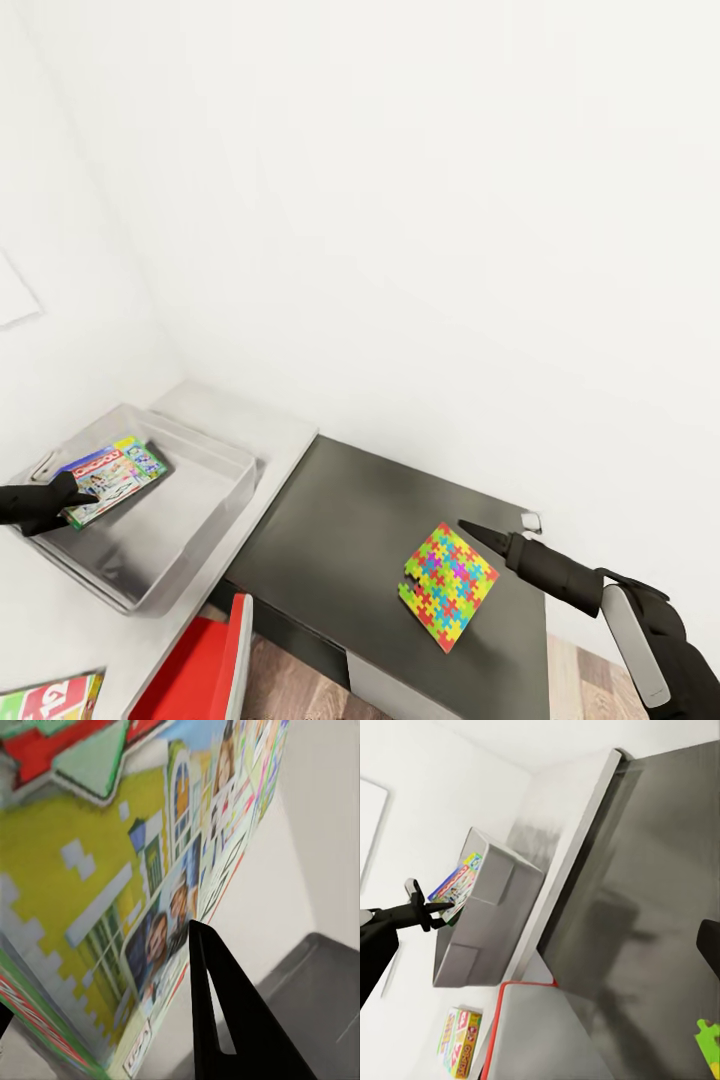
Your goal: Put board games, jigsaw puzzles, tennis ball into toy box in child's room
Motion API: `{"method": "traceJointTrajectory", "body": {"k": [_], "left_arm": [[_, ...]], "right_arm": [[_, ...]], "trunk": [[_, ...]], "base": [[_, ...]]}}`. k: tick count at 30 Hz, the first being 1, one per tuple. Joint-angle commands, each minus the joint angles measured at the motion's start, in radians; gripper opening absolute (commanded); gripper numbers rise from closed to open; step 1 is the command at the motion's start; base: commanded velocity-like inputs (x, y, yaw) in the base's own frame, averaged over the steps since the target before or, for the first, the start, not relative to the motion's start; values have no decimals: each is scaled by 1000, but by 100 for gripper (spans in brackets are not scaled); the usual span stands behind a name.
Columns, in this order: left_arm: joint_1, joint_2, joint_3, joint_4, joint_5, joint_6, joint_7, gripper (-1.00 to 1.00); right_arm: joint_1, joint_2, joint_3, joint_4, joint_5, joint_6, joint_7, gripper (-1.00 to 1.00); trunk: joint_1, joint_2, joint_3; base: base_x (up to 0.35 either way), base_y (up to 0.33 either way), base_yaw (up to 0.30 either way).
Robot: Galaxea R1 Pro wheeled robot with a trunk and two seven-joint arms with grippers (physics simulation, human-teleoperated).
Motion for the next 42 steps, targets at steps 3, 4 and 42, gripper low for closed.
{"method": "traceJointTrajectory", "body": {"k": [3,4,42], "left_arm": [[-6,0,3,-1,8,7,4,-100],[-10,1,3,-1,8,7,5,-100],[-20,6,33,-2,10,10,2,100]], "right_arm": [[-1,0,-4,-1,-3,5,2,100],[-1,0,-5,-1,-3,5,2,100],[-1,0,-7,-2,-3,4,2,100]], "trunk": [[1,-2,-4],[1,-2,-4],[1,-2,-5]], "base": [[0,0,0],[0,0,0],[0,0,0]]}}
